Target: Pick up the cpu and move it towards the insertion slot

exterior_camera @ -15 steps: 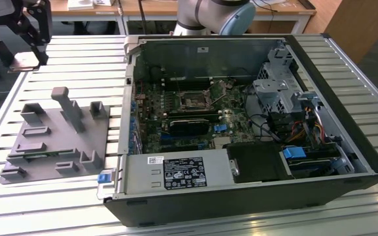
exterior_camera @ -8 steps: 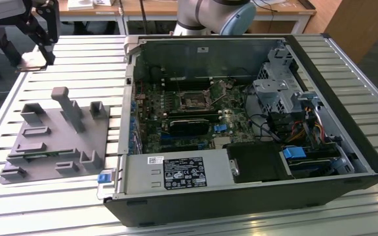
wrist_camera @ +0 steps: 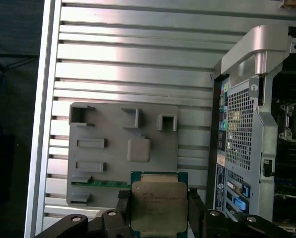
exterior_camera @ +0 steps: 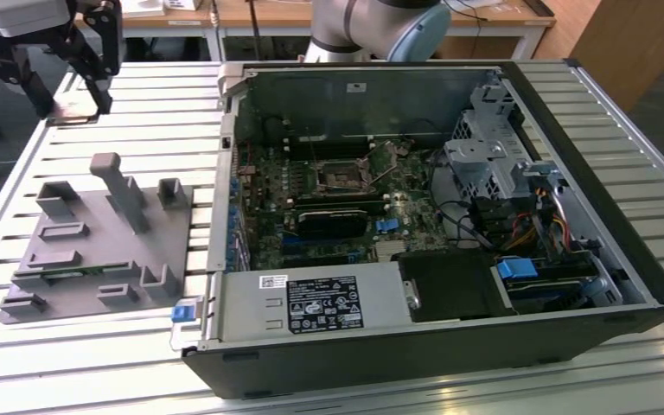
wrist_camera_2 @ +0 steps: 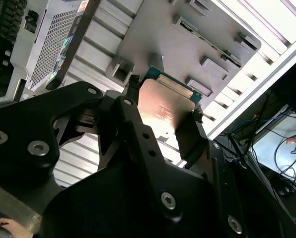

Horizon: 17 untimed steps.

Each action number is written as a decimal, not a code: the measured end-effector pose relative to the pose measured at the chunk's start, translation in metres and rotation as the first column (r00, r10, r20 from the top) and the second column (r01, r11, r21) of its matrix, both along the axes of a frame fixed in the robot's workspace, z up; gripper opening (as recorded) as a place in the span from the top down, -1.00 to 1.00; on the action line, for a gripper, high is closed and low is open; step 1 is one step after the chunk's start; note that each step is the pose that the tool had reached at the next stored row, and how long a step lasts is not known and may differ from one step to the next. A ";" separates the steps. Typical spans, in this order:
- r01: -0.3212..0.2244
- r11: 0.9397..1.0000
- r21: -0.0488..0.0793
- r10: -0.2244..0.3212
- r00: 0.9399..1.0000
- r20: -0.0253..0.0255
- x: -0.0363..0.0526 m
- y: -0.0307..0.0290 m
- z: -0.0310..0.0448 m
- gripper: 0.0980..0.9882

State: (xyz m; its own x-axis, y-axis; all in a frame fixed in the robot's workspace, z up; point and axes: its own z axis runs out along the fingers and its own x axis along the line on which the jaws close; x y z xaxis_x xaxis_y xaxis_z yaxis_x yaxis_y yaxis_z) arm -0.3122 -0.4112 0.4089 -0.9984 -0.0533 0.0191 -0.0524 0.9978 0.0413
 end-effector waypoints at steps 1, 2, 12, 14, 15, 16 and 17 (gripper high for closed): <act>0.000 1.000 0.000 0.000 1.000 0.000 0.0016 0.0000 0.0000 0.00; 0.000 1.000 0.000 0.000 1.000 0.000 0.0033 0.0000 0.0000 0.00; 0.000 1.000 0.000 0.000 1.000 0.000 0.0193 0.0000 0.0000 0.00; 0.000 1.000 0.000 0.000 1.000 0.000 0.0223 0.0000 0.0000 0.00; 0.000 1.000 0.000 0.000 1.000 0.000 0.0239 0.0000 0.0000 0.00; 0.000 1.000 0.000 0.000 1.000 0.000 0.0255 0.0000 0.0000 0.00; 0.000 1.000 0.000 0.000 1.000 0.000 0.0270 0.0000 0.0000 0.00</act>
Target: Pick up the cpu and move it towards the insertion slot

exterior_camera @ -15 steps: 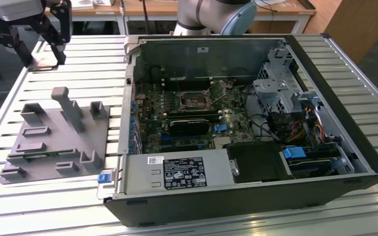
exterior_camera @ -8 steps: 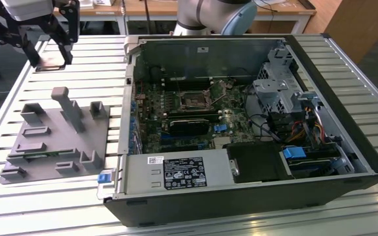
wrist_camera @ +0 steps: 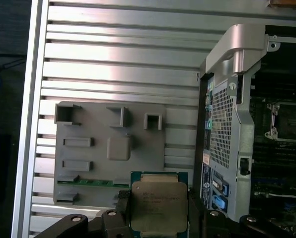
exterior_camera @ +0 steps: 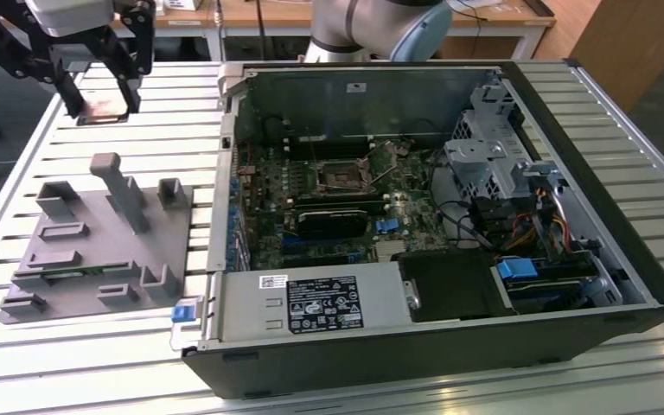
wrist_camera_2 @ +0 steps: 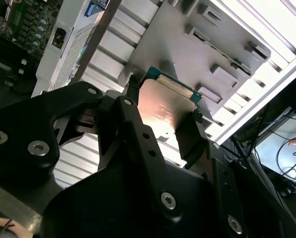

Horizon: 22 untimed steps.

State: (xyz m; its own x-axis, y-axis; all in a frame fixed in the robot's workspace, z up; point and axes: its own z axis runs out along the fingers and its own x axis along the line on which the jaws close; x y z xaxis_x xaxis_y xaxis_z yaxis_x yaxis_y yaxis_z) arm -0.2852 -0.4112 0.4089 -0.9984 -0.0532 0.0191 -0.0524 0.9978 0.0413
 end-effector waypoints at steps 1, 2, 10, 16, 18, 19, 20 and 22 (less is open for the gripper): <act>0.000 1.000 0.000 0.000 1.000 0.000 0.0015 0.0000 0.0000 0.00; 0.000 1.000 0.000 0.000 1.000 0.000 0.0030 0.0000 0.0000 0.00; 0.000 1.000 0.000 0.000 1.000 0.000 0.0141 0.0000 -0.0001 0.00; 0.000 1.000 0.000 0.000 1.000 0.000 0.0235 0.0001 0.0000 0.00; 0.000 1.000 0.000 0.000 1.000 0.000 0.0267 0.0001 0.0000 0.00; 0.000 1.000 0.000 0.000 1.000 0.000 0.0283 0.0001 -0.0001 0.00; 0.000 1.000 0.000 0.000 1.000 0.000 0.0299 0.0001 -0.0001 0.00; 0.000 1.000 0.000 0.000 1.000 0.000 0.0331 0.0003 0.0000 0.00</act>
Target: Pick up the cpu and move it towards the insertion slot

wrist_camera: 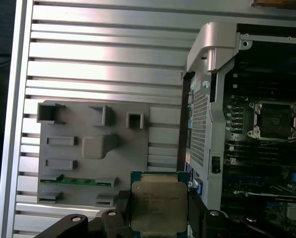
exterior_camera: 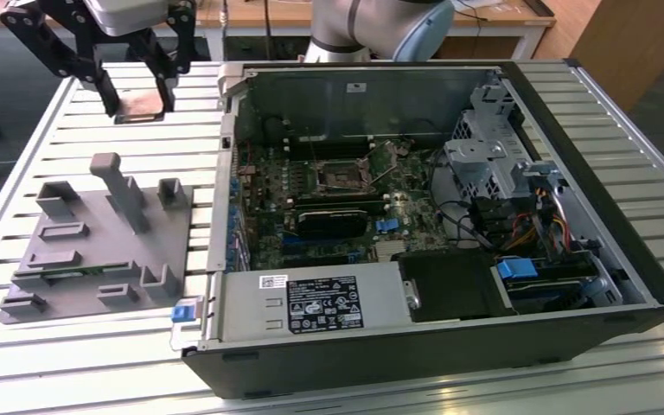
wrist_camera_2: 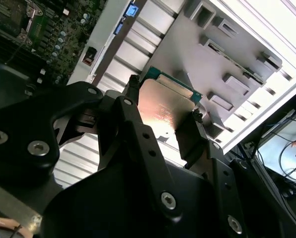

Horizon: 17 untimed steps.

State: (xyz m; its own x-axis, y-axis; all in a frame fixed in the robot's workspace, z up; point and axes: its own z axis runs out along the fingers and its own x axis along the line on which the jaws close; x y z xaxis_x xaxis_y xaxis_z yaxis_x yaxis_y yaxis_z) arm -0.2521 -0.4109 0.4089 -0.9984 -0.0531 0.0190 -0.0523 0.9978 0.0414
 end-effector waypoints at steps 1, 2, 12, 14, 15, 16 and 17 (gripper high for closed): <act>0.000 1.000 0.000 0.000 1.000 0.000 0.0017 0.0001 0.0000 0.00; 0.000 1.000 0.000 0.000 1.000 0.000 0.0033 0.0002 0.0000 0.00; 0.000 1.000 0.000 0.000 1.000 0.000 0.0195 0.0021 0.0000 0.00; 0.000 1.000 0.000 0.000 1.000 0.000 0.0227 0.0026 0.0000 0.00; 0.000 1.000 0.000 0.000 1.000 0.000 0.0242 0.0029 0.0000 0.00; 0.000 1.000 0.000 0.000 1.000 0.000 0.0258 0.0031 0.0000 0.00; 0.000 1.000 0.000 0.000 1.000 0.000 0.0274 0.0033 0.0000 0.00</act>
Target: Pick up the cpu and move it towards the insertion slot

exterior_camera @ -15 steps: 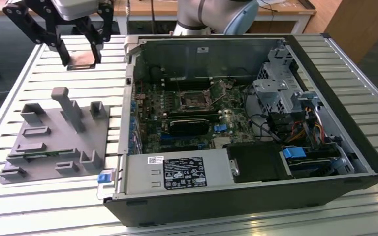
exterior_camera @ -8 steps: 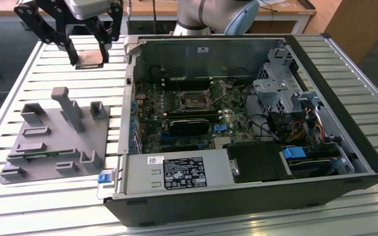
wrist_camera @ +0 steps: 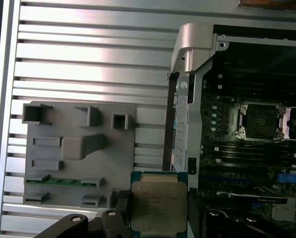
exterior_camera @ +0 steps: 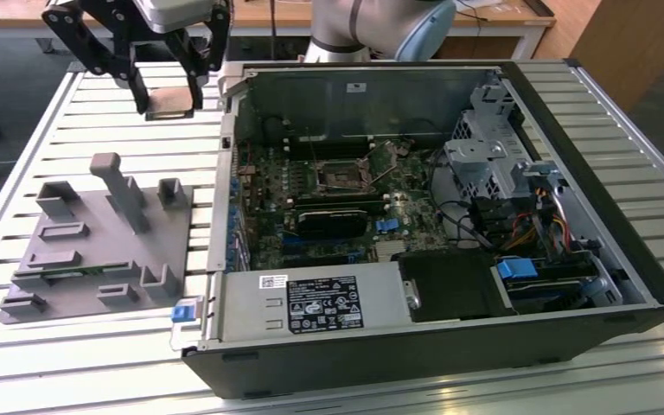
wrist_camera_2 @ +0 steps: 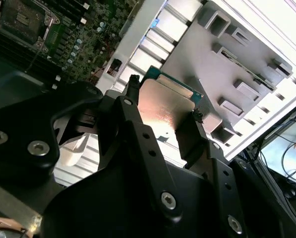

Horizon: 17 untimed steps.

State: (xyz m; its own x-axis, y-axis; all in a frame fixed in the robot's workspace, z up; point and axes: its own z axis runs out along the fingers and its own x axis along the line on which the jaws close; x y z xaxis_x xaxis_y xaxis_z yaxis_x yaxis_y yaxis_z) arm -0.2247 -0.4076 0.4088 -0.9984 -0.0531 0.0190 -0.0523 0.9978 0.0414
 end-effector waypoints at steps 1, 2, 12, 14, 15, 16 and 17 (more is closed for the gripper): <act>0.000 1.000 0.000 0.000 1.000 0.000 0.0015 0.0002 0.0000 0.00; 0.000 1.000 0.000 0.000 1.000 0.000 0.0031 0.0004 0.0000 0.00; 0.000 1.000 0.000 0.000 1.000 0.000 0.0171 0.0021 0.0000 0.00; 0.000 1.000 0.000 0.000 1.000 0.000 0.0200 0.0024 0.0000 0.00; 0.000 1.000 0.000 0.000 1.000 0.000 0.0215 0.0025 0.0000 0.00; 0.000 1.000 0.000 0.000 1.000 0.000 0.0232 0.0027 0.0000 0.00; 0.000 1.000 0.000 0.000 1.000 0.000 0.0248 0.0028 0.0000 0.00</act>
